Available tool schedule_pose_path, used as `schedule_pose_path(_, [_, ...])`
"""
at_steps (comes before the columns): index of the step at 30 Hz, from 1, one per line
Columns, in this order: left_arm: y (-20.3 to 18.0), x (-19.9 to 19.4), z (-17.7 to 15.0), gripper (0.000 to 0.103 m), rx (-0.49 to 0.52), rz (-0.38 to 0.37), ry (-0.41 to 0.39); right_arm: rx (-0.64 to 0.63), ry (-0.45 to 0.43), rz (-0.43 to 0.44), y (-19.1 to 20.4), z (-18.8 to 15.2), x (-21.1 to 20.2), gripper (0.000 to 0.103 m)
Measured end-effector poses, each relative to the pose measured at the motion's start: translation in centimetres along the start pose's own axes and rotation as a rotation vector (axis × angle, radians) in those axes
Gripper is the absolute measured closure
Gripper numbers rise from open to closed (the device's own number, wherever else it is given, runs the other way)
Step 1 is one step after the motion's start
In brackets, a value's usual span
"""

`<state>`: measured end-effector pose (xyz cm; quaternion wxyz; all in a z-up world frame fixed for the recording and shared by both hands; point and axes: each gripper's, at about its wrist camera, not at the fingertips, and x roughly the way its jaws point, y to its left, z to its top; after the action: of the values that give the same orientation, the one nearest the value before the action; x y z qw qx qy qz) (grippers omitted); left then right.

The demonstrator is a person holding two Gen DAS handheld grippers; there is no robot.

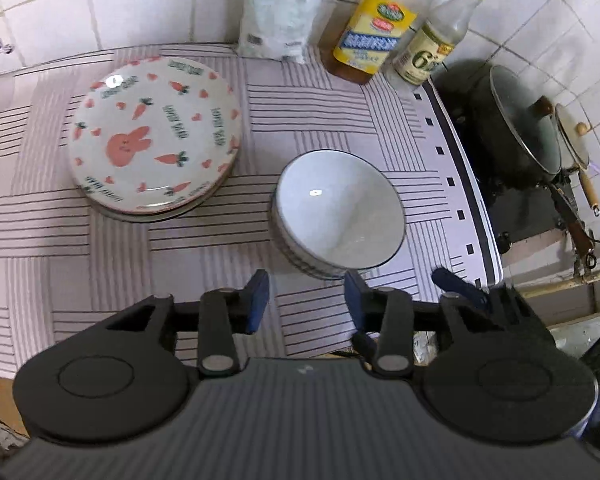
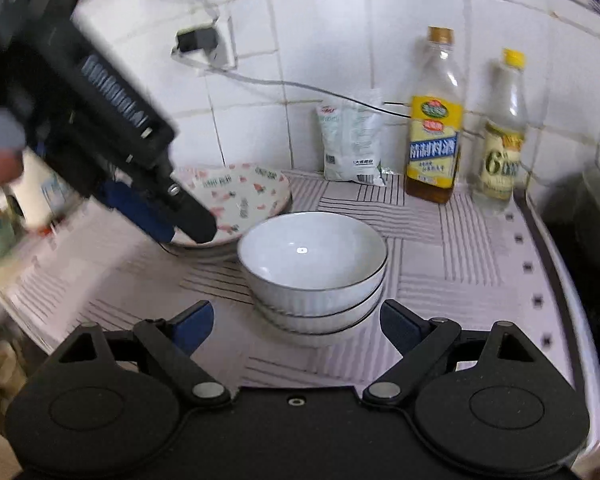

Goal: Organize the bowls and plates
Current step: 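Move the left gripper to the bowl stack and grasp the top rim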

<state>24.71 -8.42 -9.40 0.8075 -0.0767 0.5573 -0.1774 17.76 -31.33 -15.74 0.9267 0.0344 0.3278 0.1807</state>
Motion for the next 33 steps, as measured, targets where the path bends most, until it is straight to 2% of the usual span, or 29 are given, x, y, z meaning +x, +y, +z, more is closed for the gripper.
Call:
schedule_pose_path(4, [1.8,-1.1,-1.5,0.061,0.008,-0.012,-0.032,0.079,-0.037,-0.020,0.2,-1.4,-1.0,0.010])
schedule_pose_path(12, [4.1,-2.4,-4.6,0.057,0.069,-0.016,-0.103,-0.021,-0.119,-0.106,2.5,-3.7,-1.0,0.010])
schedule_pose_path(16, [5.0,-1.9,-5.1,0.055,0.069,-0.035,-0.135,-0.037,-0.079,-0.133,2.9,-3.7,1.9,0.010])
schedule_pose_path(19, [5.2,-0.8,-5.4,0.052,0.081,-0.083,-0.151,-0.044,-0.059,-0.125,2.7,-4.2,3.9,0.010])
schedule_pose_path(21, [5.1,-0.1,-5.3,0.052,0.100,-0.108,-0.148,-0.028,-0.054,-0.152,2.1,-4.6,5.3,0.010])
schedule_pose_path(24, [4.6,0.4,-4.3,0.049,0.164,-0.130,-0.146,-0.021,-0.041,-0.237,1.4,-4.9,6.8,0.010])
schedule_pose_path(29, [4.3,1.3,-2.5,0.045,0.178,-0.157,-0.177,-0.038,-0.064,-0.147,0.6,-4.7,7.9,0.010])
schedule_pose_path(33, [3.7,2.6,-1.0,0.041,0.172,-0.204,-0.179,-0.042,-0.056,-0.122,0.3,-5.3,9.7,0.010])
